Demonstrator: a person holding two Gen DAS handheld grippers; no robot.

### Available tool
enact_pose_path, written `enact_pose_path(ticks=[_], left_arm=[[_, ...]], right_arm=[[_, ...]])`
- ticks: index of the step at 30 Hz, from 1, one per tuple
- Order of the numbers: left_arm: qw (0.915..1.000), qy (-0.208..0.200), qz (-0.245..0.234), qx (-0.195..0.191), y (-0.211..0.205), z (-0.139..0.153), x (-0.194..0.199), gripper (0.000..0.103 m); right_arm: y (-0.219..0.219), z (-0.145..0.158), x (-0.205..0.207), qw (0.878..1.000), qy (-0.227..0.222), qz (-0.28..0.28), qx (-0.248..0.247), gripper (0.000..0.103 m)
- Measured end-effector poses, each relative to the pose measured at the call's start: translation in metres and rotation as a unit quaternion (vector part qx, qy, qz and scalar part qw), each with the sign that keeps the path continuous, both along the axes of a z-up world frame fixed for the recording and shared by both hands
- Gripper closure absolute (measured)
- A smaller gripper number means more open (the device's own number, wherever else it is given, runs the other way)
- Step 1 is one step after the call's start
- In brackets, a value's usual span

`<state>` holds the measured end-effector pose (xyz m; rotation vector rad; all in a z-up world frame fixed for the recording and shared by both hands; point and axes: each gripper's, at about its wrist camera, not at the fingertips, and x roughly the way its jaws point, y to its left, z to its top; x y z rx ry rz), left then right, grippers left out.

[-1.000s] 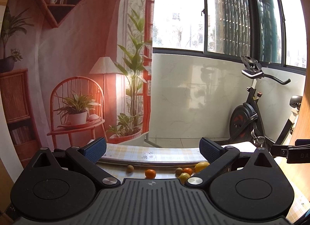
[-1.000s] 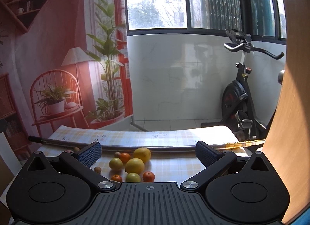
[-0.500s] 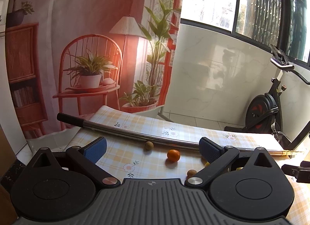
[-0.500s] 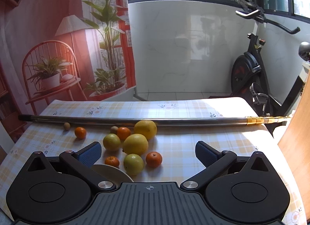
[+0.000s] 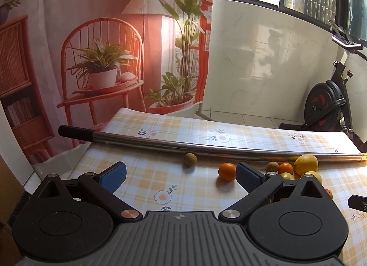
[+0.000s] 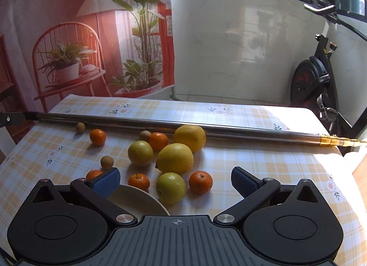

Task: Organize fruits
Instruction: 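Move the open left gripper toward a small brown kiwi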

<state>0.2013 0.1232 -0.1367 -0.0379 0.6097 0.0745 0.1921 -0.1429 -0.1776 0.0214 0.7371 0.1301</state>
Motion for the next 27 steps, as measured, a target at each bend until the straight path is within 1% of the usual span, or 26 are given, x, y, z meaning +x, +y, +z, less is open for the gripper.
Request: enact_pose_path(ticks=[2, 5, 8, 10, 14, 16, 18, 20, 22, 24, 25, 27], left_arm=[[1.0, 0.002, -0.004, -0.004, -0.001, -0.007, 0.008, 0.001], [0.9998, 0.003, -0.006, 0.017, -0.005, -0.018, 0.02, 0.001], [0.9991, -0.008, -0.016, 0.038, -0.007, -0.027, 0.028, 0.001], [0.9988, -0.012, -0.026, 0.041, -0.008, -0.032, 0.035, 0.001], [0.9984, -0.004, -0.043, 0.036, -0.007, -0.046, 0.055, 0.001], [0.9984, 0.007, -0.048, 0.029, -0.005, -0.054, 0.067, 0.009], [0.9979, 0.022, -0.057, 0.022, -0.004, -0.064, 0.081, 0.02], [0.9974, 0.035, -0.061, 0.018, -0.003, -0.073, 0.093, 0.028], [0.9968, 0.046, -0.066, 0.005, -0.001, -0.082, 0.106, 0.033], [0.9961, 0.056, -0.066, -0.012, 0.001, -0.091, 0.118, 0.048], [0.9957, 0.06, -0.067, -0.022, 0.001, -0.095, 0.124, 0.051], [0.9956, 0.063, -0.06, -0.035, 0.003, -0.102, 0.132, 0.052]], right_arm=[[0.0, -0.006, 0.003, 1.0, 0.008, 0.003, -0.003, 0.0], [-0.006, -0.014, 0.009, 1.0, 0.026, -0.006, 0.015, 0.0], [-0.014, -0.022, 0.016, 0.998, 0.044, -0.021, 0.032, 0.0], [-0.017, -0.026, 0.019, 0.998, 0.05, -0.027, 0.034, 0.0], [-0.02, -0.03, 0.022, 0.998, 0.053, -0.034, 0.028, 0.0], [-0.02, -0.032, 0.024, 0.997, 0.056, -0.036, 0.028, 0.0], [-0.021, -0.035, 0.026, 0.997, 0.061, -0.038, 0.03, 0.0], [-0.021, -0.037, 0.027, 0.997, 0.064, -0.039, 0.032, 0.0], [-0.021, -0.038, 0.029, 0.997, 0.066, -0.039, 0.033, 0.0], [-0.021, -0.039, 0.029, 0.996, 0.067, -0.04, 0.032, 0.0], [-0.022, -0.04, 0.03, 0.996, 0.068, -0.04, 0.032, 0.0], [-0.023, -0.041, 0.031, 0.996, 0.07, -0.041, 0.033, 0.0]])
